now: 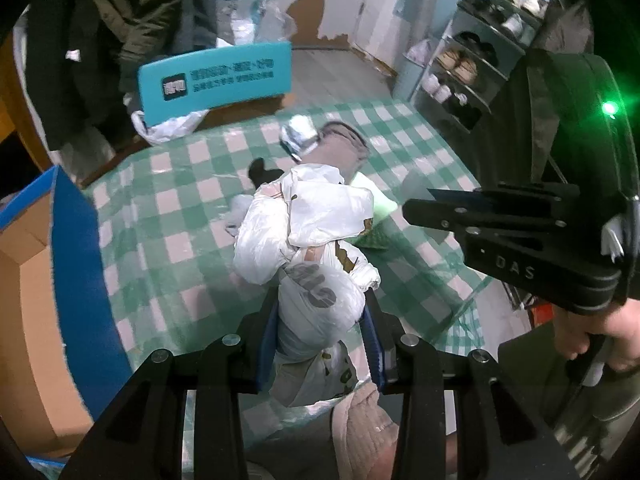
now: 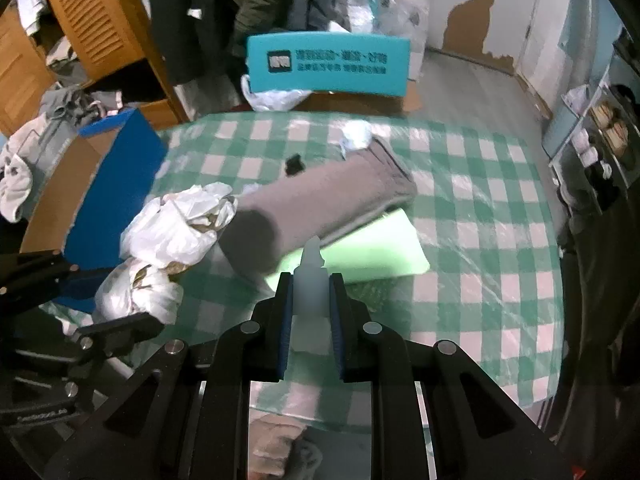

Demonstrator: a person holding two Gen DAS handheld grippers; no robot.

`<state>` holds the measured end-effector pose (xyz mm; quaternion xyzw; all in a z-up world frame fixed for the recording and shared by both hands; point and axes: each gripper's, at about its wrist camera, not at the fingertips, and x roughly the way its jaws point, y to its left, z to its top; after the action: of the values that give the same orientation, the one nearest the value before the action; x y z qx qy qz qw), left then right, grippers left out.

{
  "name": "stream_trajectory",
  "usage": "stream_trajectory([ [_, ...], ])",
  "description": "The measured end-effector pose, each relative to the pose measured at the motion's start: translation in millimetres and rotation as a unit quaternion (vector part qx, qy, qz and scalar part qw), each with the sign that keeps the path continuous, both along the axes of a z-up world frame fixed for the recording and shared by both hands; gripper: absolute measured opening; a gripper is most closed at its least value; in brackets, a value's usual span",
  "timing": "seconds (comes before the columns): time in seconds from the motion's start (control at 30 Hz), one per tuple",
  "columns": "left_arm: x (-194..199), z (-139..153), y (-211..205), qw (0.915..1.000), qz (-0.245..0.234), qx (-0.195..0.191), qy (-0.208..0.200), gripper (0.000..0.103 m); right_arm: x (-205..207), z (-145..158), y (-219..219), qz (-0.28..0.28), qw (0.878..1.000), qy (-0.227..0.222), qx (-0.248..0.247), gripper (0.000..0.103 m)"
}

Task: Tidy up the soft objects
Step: 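Carry the white plastic bags with the left tool over the cardboard box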

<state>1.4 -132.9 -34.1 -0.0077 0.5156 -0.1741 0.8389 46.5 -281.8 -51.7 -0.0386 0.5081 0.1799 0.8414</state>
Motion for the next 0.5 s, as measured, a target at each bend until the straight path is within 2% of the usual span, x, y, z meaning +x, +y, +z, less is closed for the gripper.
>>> stream_trajectory([
  [0.5,-3.3,35.2,62.9,0.9969,0.060,0.015,-0.047,0.038,-2.9,42.1,59.1,0.047,0.998,-0.030,0.008,0.016],
])
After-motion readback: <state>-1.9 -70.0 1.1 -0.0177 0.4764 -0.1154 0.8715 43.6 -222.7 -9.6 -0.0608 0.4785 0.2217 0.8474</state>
